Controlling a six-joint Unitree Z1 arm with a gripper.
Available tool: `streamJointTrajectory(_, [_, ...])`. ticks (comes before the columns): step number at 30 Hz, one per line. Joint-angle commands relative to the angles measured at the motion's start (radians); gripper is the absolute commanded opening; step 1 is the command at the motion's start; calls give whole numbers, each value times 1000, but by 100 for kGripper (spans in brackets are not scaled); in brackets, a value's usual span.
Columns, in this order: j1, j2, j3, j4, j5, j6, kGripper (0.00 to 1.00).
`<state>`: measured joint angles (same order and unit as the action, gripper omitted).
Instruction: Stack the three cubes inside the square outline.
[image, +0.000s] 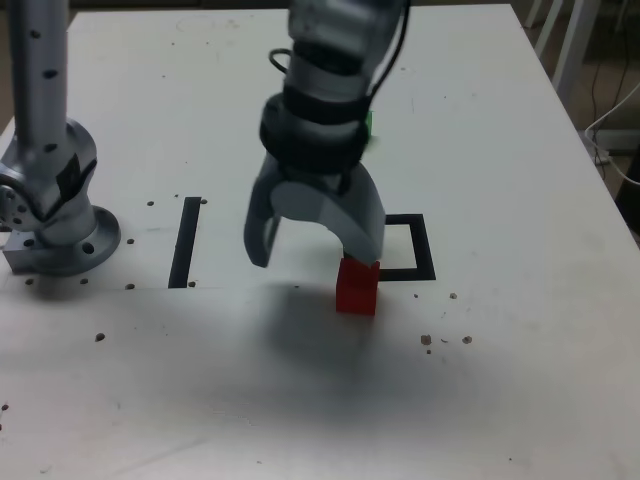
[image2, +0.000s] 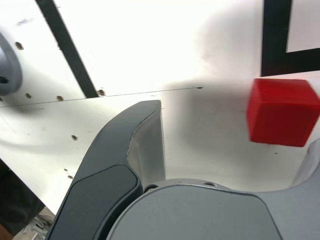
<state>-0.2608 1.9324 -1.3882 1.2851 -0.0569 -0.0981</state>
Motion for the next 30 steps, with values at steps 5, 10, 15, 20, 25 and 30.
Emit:
streamJointTrajectory(5, [-17, 74, -59, 12, -15, 0, 99])
streamJointTrajectory(10, [-31, 127, -99, 16, -28, 5, 99])
streamJointTrajectory(15, [-24, 172, -116, 20, -28, 17, 95])
streamJointTrajectory(20, [-9, 195, -122, 27, -22, 24, 80])
streamJointTrajectory(25, [-6, 210, -126, 32, -20, 26, 54])
streamJointTrajectory(30, [-5, 218, -131, 26, -16, 35, 32])
